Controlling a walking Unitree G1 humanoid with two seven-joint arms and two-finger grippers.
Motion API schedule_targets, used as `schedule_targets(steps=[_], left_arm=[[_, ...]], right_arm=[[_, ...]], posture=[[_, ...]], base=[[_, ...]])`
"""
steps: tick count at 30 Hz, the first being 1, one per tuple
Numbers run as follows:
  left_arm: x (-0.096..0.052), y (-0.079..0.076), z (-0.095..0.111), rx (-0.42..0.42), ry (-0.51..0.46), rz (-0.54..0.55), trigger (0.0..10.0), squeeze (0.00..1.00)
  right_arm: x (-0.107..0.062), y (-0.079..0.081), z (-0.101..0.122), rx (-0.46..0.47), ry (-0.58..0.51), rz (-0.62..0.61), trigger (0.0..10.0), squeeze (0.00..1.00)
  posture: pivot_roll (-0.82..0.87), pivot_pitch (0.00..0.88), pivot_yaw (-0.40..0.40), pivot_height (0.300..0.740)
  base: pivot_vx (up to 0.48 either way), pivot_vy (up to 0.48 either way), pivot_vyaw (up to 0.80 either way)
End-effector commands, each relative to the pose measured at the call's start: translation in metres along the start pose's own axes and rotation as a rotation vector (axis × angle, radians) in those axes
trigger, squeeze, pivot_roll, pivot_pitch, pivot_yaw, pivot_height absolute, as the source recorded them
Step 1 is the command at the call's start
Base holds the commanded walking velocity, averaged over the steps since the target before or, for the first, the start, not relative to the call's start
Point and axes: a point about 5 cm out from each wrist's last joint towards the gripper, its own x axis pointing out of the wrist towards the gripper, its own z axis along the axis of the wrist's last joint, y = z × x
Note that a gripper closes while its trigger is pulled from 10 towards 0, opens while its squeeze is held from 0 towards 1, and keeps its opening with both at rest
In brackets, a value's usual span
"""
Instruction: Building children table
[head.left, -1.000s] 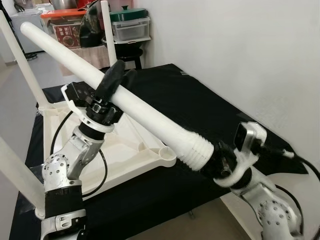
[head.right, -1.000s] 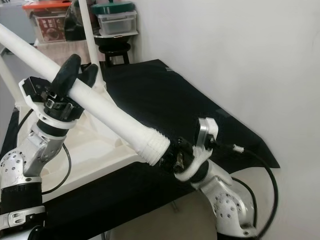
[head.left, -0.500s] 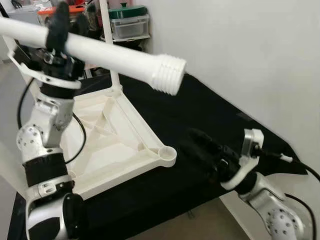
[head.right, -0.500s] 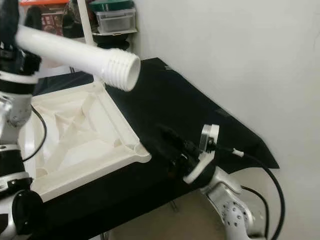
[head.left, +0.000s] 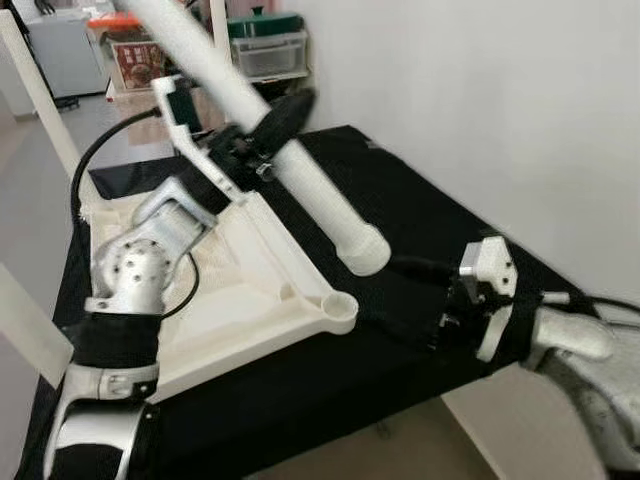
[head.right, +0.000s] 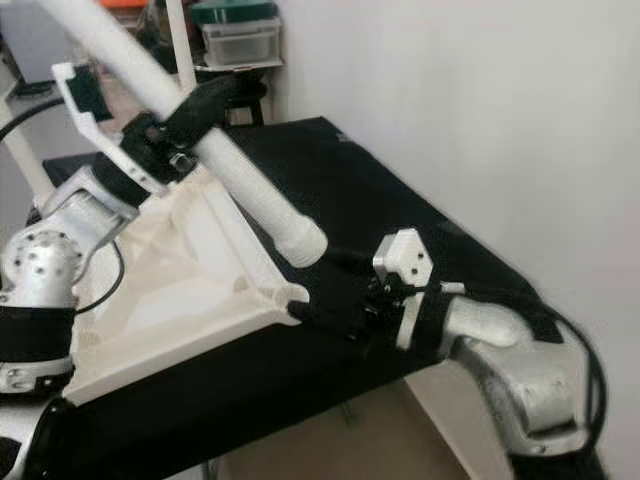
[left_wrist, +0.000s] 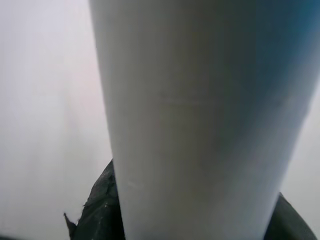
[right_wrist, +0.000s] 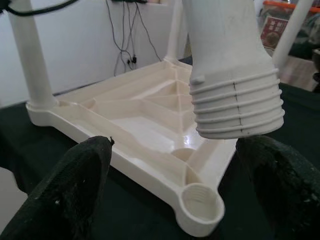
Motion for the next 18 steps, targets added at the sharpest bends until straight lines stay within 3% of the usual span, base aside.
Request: schedule_targets(steps=[1, 7, 11, 13, 15, 18], left_arm=[[-0.006, 0.003, -0.034, -0.001, 0.181, 0.024, 0.0, 0.0], [0.0, -0.009, -0.046, 0.059, 0.222, -0.037, 0.0, 0.0], [-0.001, -0.01, -0.049, 0.094, 0.239, -0.038, 0.0, 0.0], [-0.006, -0.004, -0.045, 0.145, 0.225, 0.005, 0.0, 0.0], [-0.008, -0.001, -0.043, 0.166, 0.221, 0.023, 0.0, 0.0], [-0.009, 0.002, -0.04, 0.181, 0.219, 0.036, 0.0, 0.0]], right_arm=[[0.005, 0.002, 0.027, -0.13, -0.07, 0.032, 10.0, 1.0], [0.022, -0.012, 0.025, -0.147, -0.006, -0.04, 10.0, 1.0], [0.023, -0.016, 0.015, -0.159, 0.073, -0.053, 10.0, 1.0], [0.008, -0.004, -0.001, -0.138, 0.202, 0.064, 10.0, 1.0], [0.001, -0.002, -0.007, -0.149, 0.26, 0.094, 10.0, 1.0], [-0.005, -0.01, -0.013, -0.172, 0.332, 0.042, 10.0, 1.0]], posture=[[-0.13, 0.0, 0.013, 0.74], [-0.12, 0.0, 0.014, 0.74], [-0.11, 0.0, 0.012, 0.74], [-0.11, 0.0, 0.014, 0.74], [-0.11, 0.0, 0.014, 0.74], [-0.11, 0.0, 0.015, 0.74]], base=[[0.0, 0.0, 0.0], [0.0, 0.0, 0.0], [0.0, 0.0, 0.0], [0.0, 0.0, 0.0], [0.0, 0.0, 0.0], [0.0, 0.0, 0.0]])
